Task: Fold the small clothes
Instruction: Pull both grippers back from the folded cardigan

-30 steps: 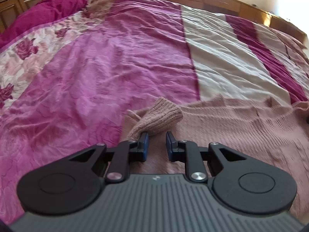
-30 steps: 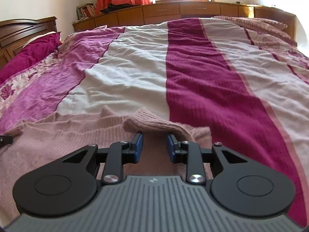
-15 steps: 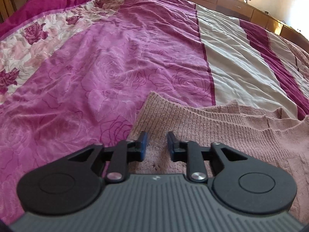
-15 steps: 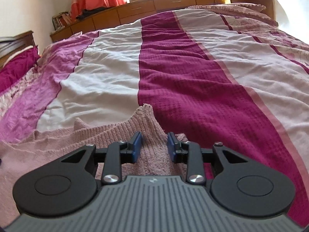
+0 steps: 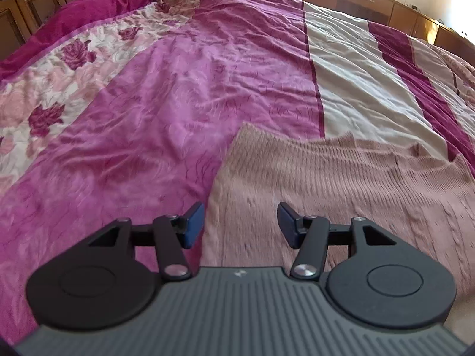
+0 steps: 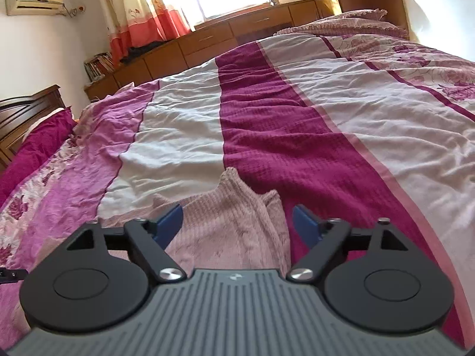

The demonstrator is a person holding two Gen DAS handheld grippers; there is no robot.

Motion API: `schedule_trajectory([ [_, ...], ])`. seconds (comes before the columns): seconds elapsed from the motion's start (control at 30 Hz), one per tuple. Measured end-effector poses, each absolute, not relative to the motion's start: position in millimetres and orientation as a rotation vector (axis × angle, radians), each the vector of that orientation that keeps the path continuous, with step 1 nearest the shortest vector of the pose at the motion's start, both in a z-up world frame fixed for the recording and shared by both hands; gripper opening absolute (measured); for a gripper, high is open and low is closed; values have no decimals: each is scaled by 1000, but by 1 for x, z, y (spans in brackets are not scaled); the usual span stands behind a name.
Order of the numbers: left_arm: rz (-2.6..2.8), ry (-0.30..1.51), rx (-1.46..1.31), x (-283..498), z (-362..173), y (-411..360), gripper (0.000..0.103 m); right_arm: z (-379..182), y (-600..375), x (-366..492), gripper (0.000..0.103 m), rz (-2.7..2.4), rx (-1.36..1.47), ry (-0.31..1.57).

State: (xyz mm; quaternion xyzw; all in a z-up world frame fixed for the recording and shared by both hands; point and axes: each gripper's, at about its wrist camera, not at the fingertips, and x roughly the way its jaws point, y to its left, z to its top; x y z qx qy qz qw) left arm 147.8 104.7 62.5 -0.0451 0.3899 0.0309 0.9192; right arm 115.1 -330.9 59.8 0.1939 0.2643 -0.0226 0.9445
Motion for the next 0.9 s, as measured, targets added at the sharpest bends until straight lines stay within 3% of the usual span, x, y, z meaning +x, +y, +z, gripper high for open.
schedule_trajectory([
  [0.13, 58, 807, -90, 127, 66, 100, 56, 59, -329, 90, 91, -51, 385, 531],
  [0.2, 65, 810, -85, 118, 68, 97, 68, 57, -328, 80, 91, -48, 392, 539],
  [0.27, 67, 804, -79, 107, 70, 94, 71, 55, -327, 70, 91, -54, 399, 548],
  [0.9, 73, 882, -118, 58, 55, 76, 72, 6, -337, 51, 94, -30, 623, 653],
])
